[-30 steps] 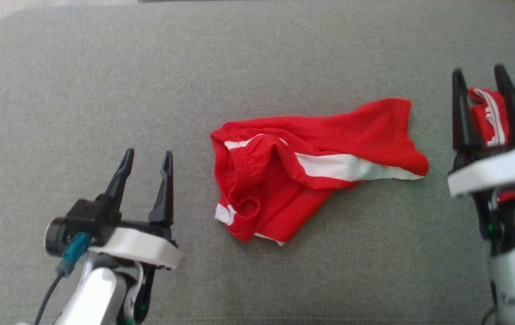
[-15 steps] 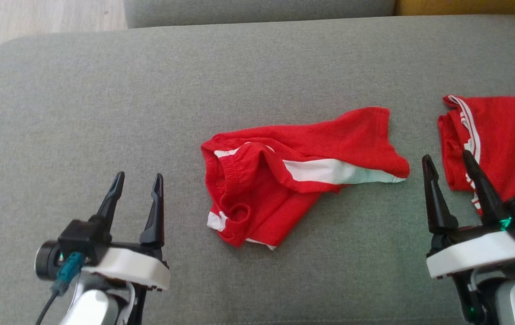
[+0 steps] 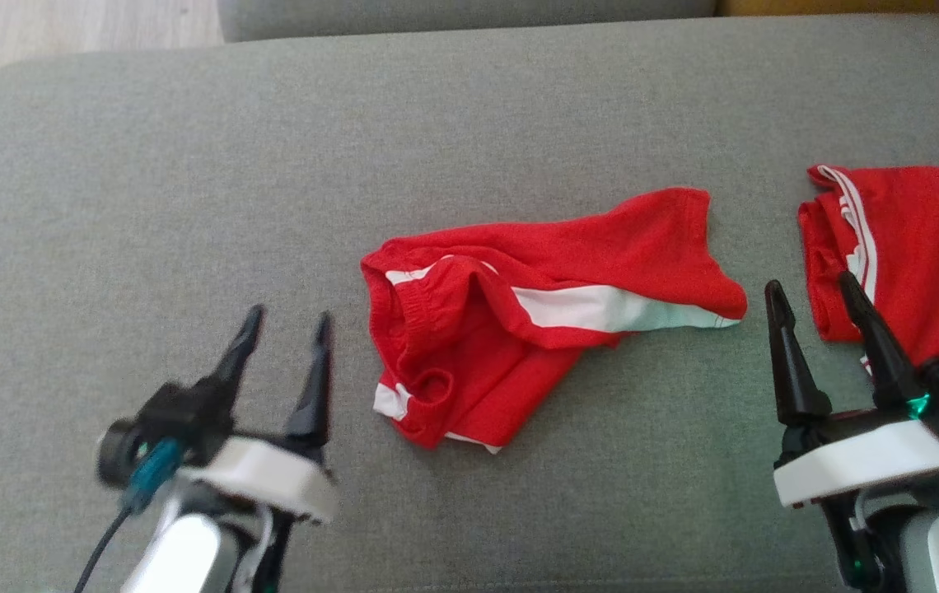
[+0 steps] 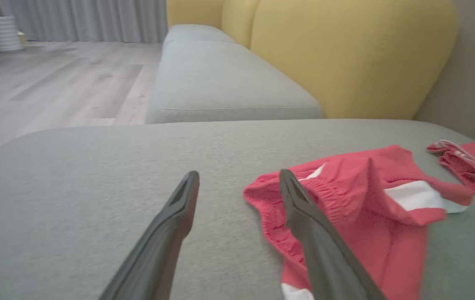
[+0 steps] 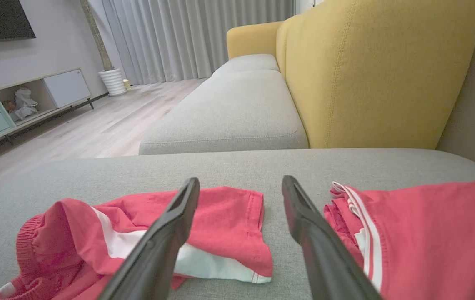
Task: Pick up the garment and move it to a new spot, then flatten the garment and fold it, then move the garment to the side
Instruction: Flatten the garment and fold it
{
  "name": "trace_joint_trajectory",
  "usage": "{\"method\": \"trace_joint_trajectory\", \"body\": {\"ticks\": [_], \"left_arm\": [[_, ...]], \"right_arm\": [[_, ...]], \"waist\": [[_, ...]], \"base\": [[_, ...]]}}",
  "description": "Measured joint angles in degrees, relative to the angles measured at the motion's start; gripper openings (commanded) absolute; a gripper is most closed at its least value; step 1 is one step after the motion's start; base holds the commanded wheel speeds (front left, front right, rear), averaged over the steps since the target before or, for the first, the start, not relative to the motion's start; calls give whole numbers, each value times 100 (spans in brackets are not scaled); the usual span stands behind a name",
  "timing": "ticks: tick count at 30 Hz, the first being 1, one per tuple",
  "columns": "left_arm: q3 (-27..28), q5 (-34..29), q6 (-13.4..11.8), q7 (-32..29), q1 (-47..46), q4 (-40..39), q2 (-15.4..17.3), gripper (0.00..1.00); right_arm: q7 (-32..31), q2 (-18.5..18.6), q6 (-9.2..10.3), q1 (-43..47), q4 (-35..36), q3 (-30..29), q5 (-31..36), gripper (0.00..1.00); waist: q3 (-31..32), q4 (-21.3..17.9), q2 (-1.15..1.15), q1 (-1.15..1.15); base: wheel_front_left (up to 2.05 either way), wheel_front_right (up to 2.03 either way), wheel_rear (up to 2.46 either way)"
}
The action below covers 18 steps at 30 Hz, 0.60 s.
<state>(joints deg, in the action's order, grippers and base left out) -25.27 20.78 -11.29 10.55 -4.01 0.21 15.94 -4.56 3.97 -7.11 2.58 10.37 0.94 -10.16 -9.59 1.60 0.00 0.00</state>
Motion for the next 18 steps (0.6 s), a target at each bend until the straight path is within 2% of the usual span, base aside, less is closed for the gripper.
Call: {"method": "trace_joint_trajectory", "body": {"ticks": [8, 11, 15, 16, 17, 18], "left_arm": [[-443, 519, 624, -522, -967, 525, -601, 100], [-522, 647, 728, -703, -1125, 891, -671, 100], [-486, 880, 733, -870, -1144, 1206, -714, 100], [-470, 955, 765, -898, -1143, 1234, -728, 77], [-450, 1046, 812, -925, -1142, 1250, -747, 32], [-437, 1128, 840, -955, -1142, 1252, -764, 0]], "right_arm": [[1, -49, 0, -162, -32, 121, -3, 100], [4, -57, 0, -236, -79, 138, -30, 100], [10, -80, 0, -236, -136, 108, -49, 100], [23, -87, 0, -236, -144, 101, -55, 100], [53, -90, 0, -236, -154, 94, -58, 100], [59, -94, 0, -236, -156, 86, -69, 100]], "waist": [[-233, -126, 0, 0], [-317, -225, 0, 0], [-403, -329, 0, 0], [-416, -343, 0, 0], [-427, -351, 0, 0], [-433, -353, 0, 0]], "base": [[0, 0, 0], [0, 0, 0], [0, 0, 0], [0, 0, 0], [0, 0, 0], [0, 0, 0]]}}
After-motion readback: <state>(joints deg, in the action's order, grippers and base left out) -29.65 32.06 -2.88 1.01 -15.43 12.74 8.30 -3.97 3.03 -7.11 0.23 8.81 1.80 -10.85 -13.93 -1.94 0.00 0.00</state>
